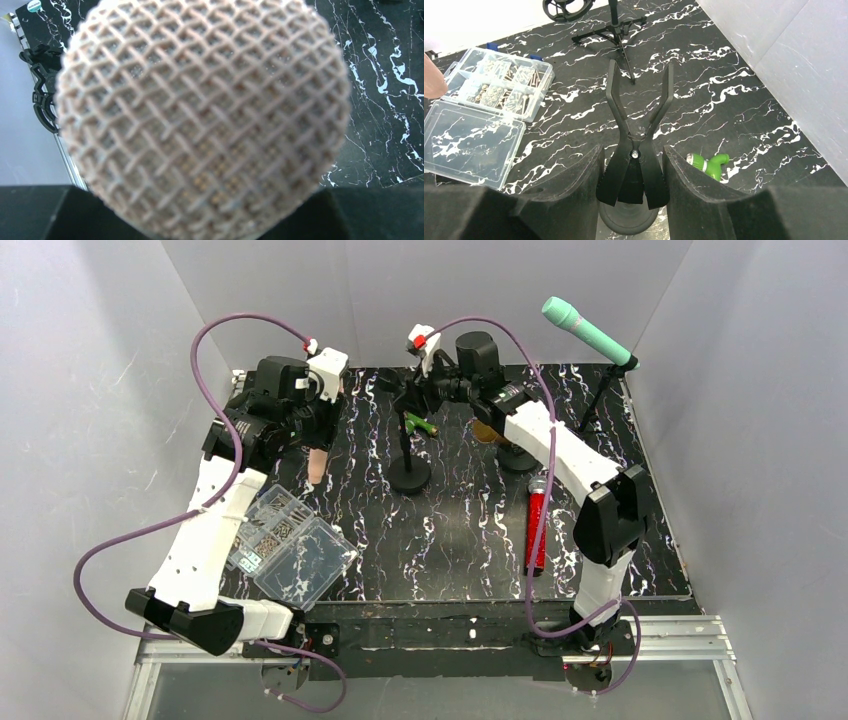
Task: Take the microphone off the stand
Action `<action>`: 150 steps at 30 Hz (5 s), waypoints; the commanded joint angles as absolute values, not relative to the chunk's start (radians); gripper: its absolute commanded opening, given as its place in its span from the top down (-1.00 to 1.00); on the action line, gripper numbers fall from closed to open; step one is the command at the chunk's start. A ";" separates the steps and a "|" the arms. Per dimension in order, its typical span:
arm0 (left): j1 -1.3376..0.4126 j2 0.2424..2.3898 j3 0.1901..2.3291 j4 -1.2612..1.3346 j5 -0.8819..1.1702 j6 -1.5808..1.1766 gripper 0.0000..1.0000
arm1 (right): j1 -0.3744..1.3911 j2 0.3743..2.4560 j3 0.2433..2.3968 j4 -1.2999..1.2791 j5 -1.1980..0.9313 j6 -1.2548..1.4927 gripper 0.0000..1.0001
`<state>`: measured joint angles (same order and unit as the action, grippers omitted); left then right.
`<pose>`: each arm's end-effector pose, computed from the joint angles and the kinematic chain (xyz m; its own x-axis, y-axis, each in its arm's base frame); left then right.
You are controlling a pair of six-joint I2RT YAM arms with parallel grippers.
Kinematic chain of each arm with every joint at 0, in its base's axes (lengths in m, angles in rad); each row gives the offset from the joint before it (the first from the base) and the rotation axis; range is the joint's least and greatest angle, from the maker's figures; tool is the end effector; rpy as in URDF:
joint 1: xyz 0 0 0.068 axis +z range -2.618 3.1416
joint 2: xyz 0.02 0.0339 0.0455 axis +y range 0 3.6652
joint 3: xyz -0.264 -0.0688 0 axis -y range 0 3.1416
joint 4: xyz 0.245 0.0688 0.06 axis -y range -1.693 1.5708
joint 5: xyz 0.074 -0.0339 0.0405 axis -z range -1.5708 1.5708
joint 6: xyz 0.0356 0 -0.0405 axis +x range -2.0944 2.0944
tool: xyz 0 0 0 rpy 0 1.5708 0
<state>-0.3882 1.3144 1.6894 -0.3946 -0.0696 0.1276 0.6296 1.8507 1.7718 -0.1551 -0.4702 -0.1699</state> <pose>0.2495 -0.0994 0.5123 0.0219 0.1282 -0.9915 0.3130 0.9410 0.1286 0.3500 0.2749 0.3832 -0.0357 -0.2125 -0.9765 -0.9001 0.4313 -0.0609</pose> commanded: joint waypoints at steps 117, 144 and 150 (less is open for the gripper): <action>-0.985 1.801 1.628 -0.606 0.068 -0.683 1.00 | 0.135 0.924 1.253 -0.421 -0.449 -0.141 -0.73; -0.906 2.096 1.649 -0.370 0.327 -0.969 1.00 | 0.048 0.876 1.201 -0.437 -0.451 -0.107 -0.74; -0.906 2.140 1.666 -0.356 0.338 -0.970 0.98 | 0.041 0.864 1.192 -0.446 -0.452 -0.110 -0.74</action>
